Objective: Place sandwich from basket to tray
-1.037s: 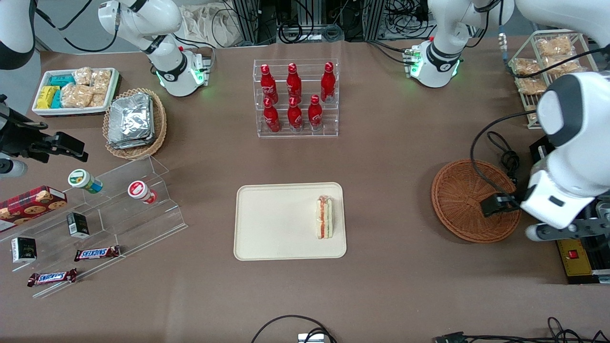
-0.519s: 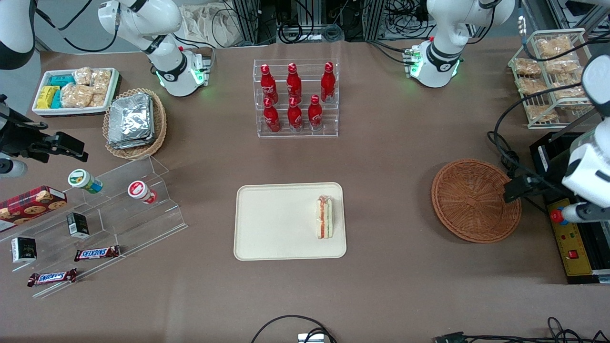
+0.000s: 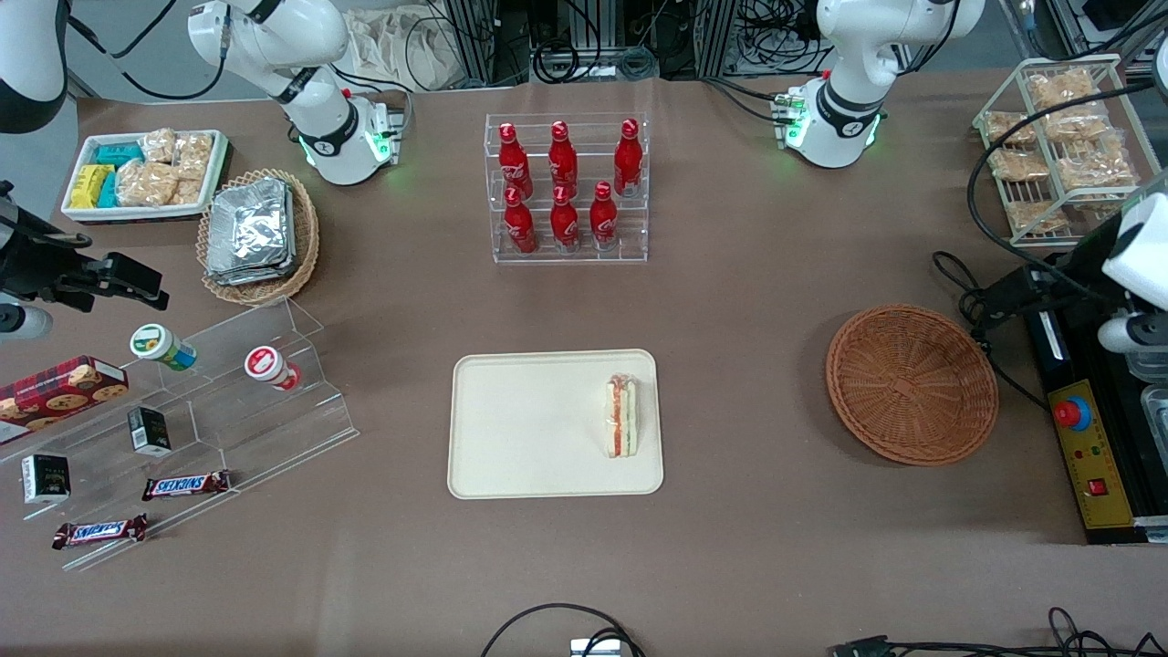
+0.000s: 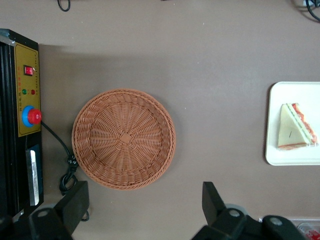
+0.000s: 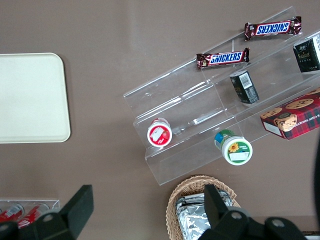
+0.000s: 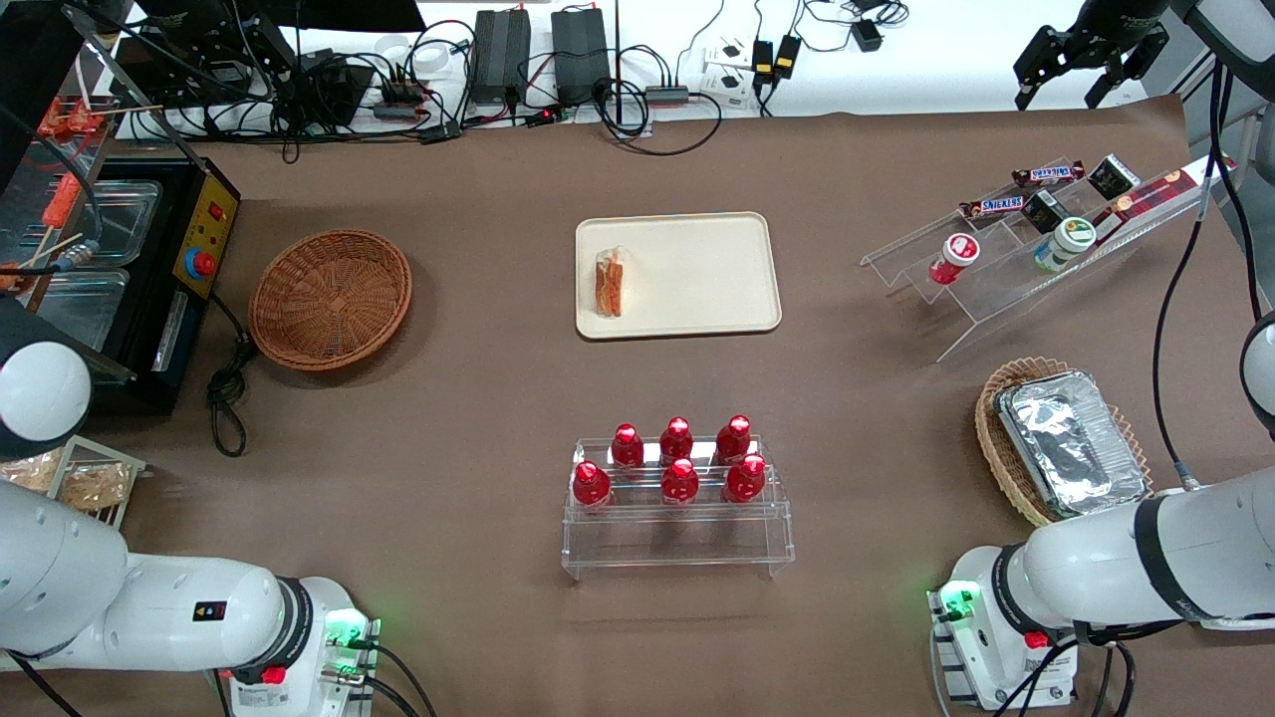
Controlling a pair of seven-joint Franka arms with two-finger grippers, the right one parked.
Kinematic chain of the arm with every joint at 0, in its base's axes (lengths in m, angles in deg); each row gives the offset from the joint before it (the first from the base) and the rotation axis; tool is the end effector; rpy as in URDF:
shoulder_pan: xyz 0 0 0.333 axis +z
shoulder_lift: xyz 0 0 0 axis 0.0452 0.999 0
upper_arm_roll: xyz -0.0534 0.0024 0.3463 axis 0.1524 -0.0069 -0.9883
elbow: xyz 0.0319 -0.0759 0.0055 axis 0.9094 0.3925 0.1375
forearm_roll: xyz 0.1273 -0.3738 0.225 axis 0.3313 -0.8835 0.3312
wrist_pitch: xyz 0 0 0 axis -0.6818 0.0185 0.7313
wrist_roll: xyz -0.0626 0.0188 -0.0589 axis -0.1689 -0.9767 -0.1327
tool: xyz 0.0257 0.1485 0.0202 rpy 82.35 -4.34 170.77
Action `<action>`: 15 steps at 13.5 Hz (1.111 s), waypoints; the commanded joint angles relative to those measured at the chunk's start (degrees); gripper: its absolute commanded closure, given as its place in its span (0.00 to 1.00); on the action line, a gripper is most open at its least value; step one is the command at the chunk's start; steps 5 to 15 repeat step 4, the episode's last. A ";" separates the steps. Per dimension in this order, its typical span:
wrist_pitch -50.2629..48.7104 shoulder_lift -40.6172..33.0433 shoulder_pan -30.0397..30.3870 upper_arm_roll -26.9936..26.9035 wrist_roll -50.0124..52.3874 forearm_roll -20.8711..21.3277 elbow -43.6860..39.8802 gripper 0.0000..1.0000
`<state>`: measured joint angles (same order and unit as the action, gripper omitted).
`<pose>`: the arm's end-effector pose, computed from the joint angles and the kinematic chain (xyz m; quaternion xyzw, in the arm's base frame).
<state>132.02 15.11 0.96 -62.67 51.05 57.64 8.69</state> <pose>0.6597 -0.0410 0.6119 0.9996 0.0084 0.0202 0.0165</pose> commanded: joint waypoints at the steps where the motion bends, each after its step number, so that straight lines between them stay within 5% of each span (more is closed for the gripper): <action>1: 0.18 -4.92 5.48 5.79 -0.80 0.85 4.72 0.00; 15: 0.18 -5.90 6.29 6.25 -0.89 0.67 5.52 0.00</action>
